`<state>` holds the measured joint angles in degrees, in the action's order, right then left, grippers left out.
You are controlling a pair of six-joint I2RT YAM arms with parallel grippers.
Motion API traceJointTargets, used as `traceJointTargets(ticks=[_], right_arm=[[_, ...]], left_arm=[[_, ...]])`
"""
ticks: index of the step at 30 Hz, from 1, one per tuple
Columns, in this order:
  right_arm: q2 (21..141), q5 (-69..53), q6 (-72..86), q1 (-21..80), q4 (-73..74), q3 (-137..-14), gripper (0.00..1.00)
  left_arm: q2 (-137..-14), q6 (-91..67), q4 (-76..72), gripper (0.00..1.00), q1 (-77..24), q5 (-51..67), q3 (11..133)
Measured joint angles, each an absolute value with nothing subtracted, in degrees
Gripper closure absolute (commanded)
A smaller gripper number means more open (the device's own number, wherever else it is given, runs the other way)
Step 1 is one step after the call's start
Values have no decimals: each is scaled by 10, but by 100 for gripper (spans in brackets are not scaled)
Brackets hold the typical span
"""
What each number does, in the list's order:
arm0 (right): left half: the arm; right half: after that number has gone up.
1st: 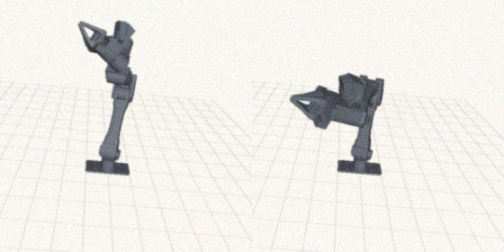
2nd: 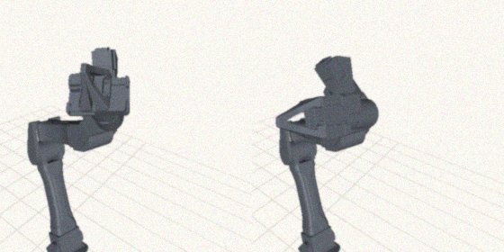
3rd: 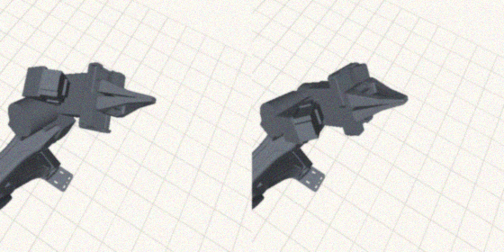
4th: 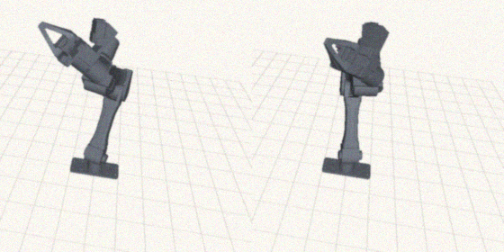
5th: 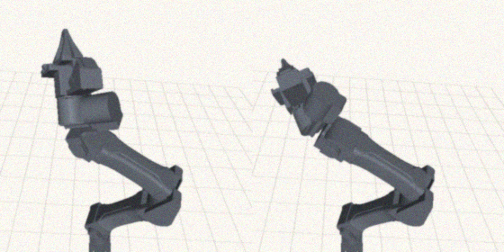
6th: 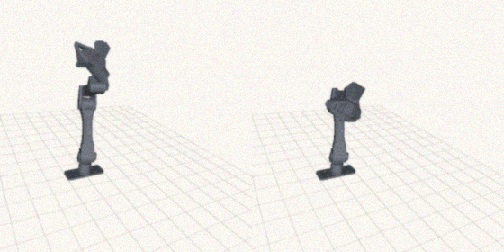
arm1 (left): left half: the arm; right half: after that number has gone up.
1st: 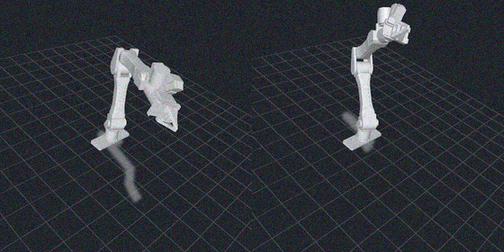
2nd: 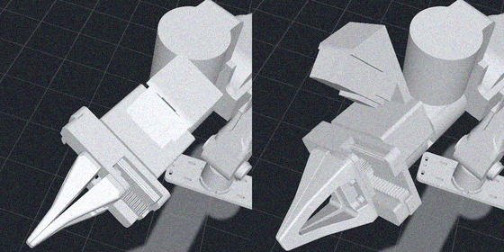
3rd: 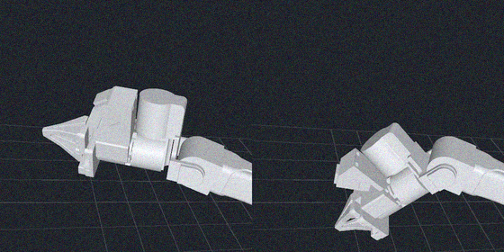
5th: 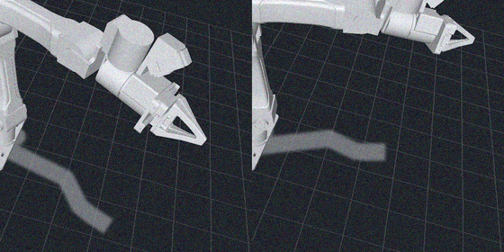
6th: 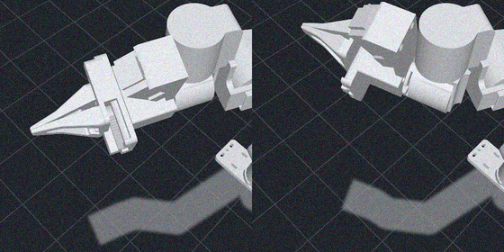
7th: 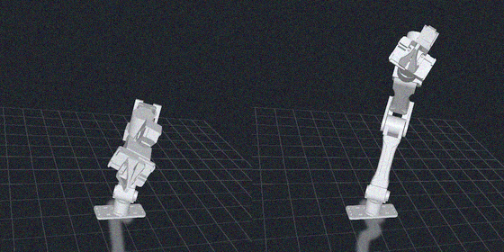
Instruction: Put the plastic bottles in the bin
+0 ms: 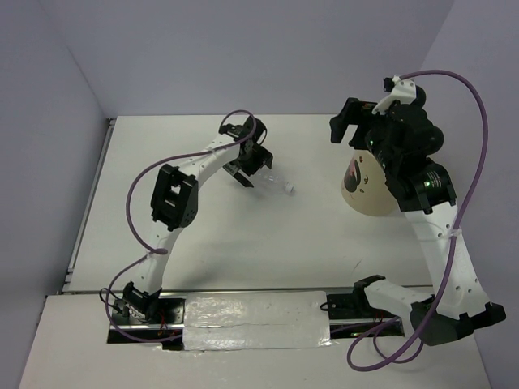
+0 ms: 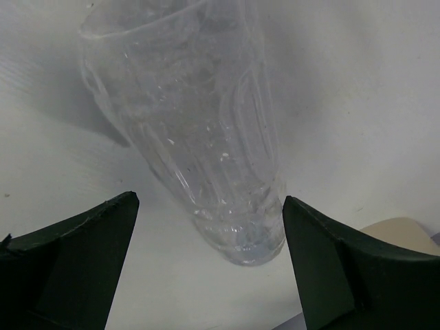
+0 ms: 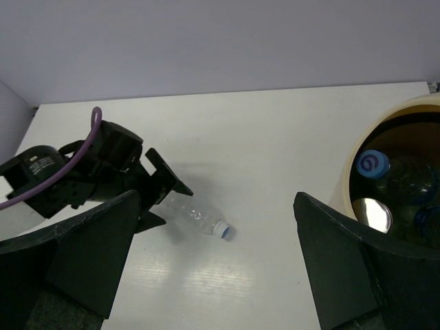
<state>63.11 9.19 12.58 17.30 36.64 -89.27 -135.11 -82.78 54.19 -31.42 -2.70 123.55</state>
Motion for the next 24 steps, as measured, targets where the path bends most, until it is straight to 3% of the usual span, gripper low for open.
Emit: traceJointTargets(ticks=[3, 6, 7, 10, 13, 18, 24], right_arm=[[630, 84, 130, 173, 367, -892, 0], [630, 77, 136, 173, 369, -892, 0], [630, 77, 137, 173, 370, -892, 0], [630, 74, 140, 173, 371, -892, 0], [631, 72, 141, 173, 374, -892, 0], [639, 67, 143, 173, 394, -903, 0], [715, 22, 157, 169, 448, -989, 0]], left_arm=[[-1367, -842, 523, 1, -314, -27, 1235], [-1384, -843, 514, 16, -315, -27, 1241], [-1388, -843, 513, 27, -315, -28, 1244], [-1391, -827, 499, 46, -316, -29, 1246], [-1388, -791, 486, 55, -318, -31, 1247], [-1343, -656, 441, 53, -319, 15, 1214], [-1197, -460, 331, 48, -310, 241, 1141]])
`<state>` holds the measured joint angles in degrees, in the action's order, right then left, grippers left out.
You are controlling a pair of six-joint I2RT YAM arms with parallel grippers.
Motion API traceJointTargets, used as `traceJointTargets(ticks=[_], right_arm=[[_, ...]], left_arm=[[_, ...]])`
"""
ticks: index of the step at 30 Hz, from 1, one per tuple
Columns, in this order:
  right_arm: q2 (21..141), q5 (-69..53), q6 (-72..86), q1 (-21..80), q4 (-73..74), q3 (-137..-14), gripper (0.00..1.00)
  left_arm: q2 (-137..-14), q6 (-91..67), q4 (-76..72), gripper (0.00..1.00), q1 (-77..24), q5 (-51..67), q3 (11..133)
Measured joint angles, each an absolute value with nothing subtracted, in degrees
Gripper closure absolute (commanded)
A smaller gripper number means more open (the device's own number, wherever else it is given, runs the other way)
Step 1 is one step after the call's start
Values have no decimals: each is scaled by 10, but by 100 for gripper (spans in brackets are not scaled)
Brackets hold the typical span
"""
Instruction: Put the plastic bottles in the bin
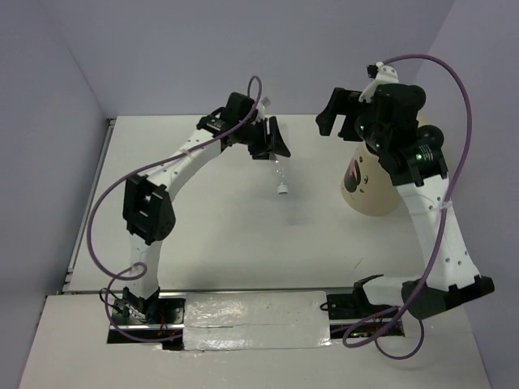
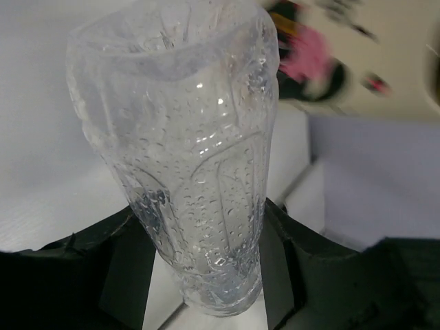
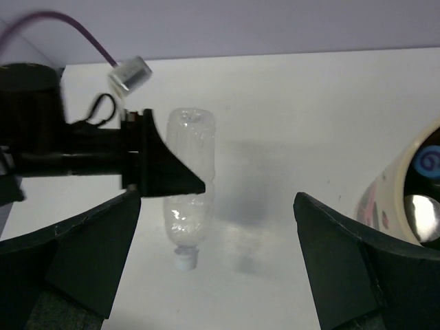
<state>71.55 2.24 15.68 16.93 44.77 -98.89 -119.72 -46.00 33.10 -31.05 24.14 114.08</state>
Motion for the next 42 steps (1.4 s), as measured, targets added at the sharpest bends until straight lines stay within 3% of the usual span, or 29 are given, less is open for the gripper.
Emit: traceJointTargets(ticks=[6, 12, 21, 30, 37, 42], right_arm=[[768, -28, 176, 156, 482, -1012, 0], [788, -102, 208, 131, 490, -1017, 0], [798, -247, 284, 129, 427, -943, 0], [801, -302, 323, 133, 368, -873, 0], [801, -312, 341, 145, 337, -851, 7], [810, -321, 351, 149, 323, -851, 20]], left_arm=[[-1116, -321, 293, 50, -305, 486, 1134], [-1105, -257, 295, 52, -305, 620, 1093], [-1105, -257, 290, 51, -305, 655, 1084], [-1105, -262, 283, 51, -304, 656, 1084], [-1105, -262, 282, 51, -304, 653, 1084], [-1105, -263, 282, 50, -304, 652, 1083]])
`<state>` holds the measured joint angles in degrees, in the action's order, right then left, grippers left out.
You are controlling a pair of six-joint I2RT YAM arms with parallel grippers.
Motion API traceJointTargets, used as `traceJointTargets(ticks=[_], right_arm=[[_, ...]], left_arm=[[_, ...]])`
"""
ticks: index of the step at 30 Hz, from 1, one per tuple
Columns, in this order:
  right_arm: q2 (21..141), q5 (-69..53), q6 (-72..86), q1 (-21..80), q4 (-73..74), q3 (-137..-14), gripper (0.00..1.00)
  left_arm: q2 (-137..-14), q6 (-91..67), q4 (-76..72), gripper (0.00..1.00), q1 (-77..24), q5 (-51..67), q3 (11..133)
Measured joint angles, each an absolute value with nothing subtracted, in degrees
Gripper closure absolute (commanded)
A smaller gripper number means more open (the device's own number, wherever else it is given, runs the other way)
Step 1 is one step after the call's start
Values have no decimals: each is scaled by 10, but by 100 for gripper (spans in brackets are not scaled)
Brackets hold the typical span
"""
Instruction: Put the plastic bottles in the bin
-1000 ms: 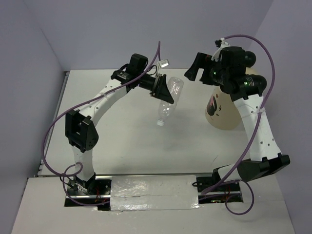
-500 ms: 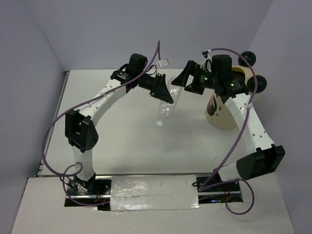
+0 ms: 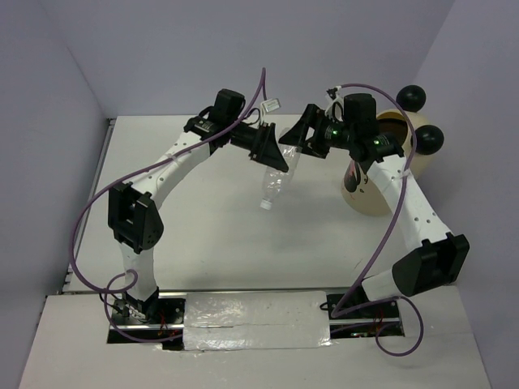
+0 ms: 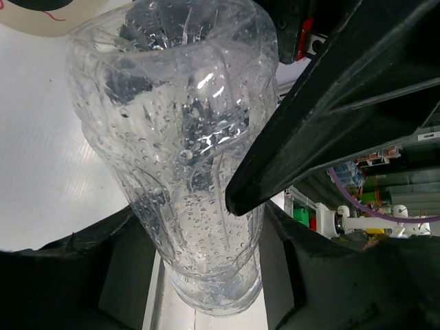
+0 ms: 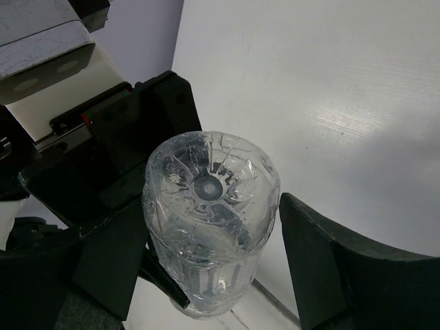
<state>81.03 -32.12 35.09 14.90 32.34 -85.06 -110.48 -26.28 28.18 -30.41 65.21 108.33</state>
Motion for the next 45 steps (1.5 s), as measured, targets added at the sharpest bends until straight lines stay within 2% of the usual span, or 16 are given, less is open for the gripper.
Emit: traceJointTargets(ticks=[6, 8, 9, 13, 15, 20, 25, 30, 35, 40, 45], right_arm=[[822, -327, 354, 152, 317, -851, 23], [824, -328, 355, 152, 317, -850, 31], [824, -328, 355, 152, 317, -850, 40], [825, -311, 354, 153, 322, -851, 55], [825, -296, 349, 154, 327, -853, 60], [825, -228, 327, 156, 386, -900, 59], [825, -72, 263, 158, 474, -1027, 59], [802, 84, 165, 158, 482, -1116, 58], [755, 200, 29, 163, 400, -1109, 55], [703, 266, -135, 183, 253, -1015, 56], [707, 338, -270, 192, 121, -932, 56]], left_arm=[[-1105, -267, 276, 49, -305, 653, 1068], [-1105, -266, 276, 43, -307, 652, 1067], [-1105, -265, 277, 31, -307, 651, 1067], [-1105, -255, 280, 1, -307, 646, 1067], [-1105, -255, 287, 0, -307, 642, 1069], [-1105, -246, 316, 1, -307, 622, 1098], [-1091, -228, 352, 1, -292, 597, 1116], [-1016, -234, 347, 1, -205, 571, 1046], [-964, -275, 307, 1, -121, 547, 970], [-960, -307, 278, 1, -123, 521, 927], [-960, -331, 254, 1, -127, 517, 907]])
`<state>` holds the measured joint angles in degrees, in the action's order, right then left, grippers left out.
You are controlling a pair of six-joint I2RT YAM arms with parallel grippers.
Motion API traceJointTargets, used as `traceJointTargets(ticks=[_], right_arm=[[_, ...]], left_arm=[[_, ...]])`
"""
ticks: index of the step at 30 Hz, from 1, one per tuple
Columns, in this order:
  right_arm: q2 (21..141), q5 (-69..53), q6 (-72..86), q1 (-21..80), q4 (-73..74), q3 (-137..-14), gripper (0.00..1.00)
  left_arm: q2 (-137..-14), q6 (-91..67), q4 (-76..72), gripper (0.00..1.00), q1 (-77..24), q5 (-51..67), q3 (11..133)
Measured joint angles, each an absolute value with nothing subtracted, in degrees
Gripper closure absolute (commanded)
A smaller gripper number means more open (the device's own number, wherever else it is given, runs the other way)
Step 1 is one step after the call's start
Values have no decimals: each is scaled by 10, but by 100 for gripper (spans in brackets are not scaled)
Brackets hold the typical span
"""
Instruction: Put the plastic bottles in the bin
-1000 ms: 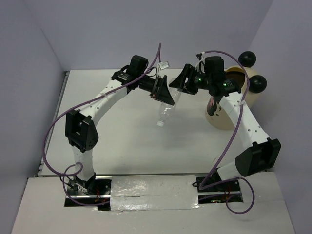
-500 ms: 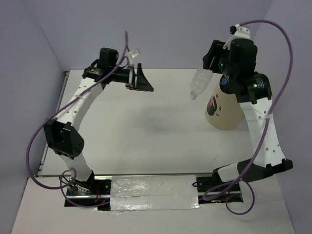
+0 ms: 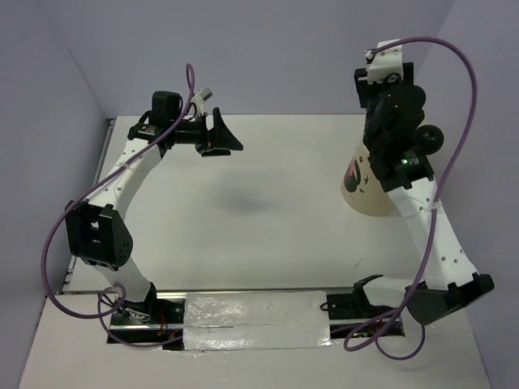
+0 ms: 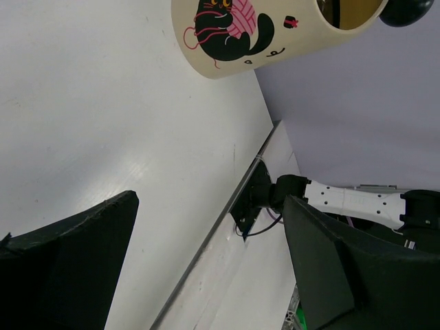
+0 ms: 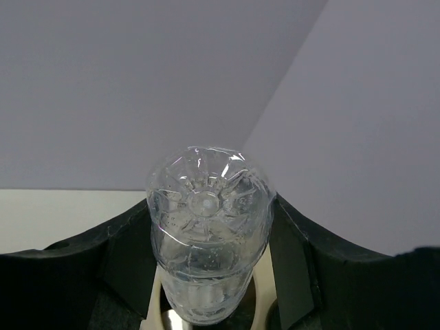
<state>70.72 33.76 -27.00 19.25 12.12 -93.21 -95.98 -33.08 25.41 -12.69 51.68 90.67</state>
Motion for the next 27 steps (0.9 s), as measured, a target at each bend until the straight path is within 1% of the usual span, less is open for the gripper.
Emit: traceJointTargets(ticks=[7, 10, 13, 14, 17, 21, 27], right_arm=[[714, 393, -385, 196, -6, -752, 53], [712, 413, -405, 196, -41, -690, 46], [706, 429, -404, 196, -51, -654, 28], [702, 432, -401, 196, -51, -648, 16], [687, 442, -386, 196, -51, -644, 0], [668, 456, -367, 196, -43, -657, 0], [671, 441, -314, 196, 20, -768, 0]], left_arm=[[-956, -349, 226, 1, -127, 517, 881], [-956, -349, 226, 1, -127, 517, 879], [-956, -348, 226, 1, -127, 517, 879], [-956, -348, 226, 1, -127, 517, 879], [-956, -348, 227, 1, -127, 518, 879], [-956, -348, 227, 1, -127, 520, 879], [-955, -347, 227, 1, -127, 524, 879]])
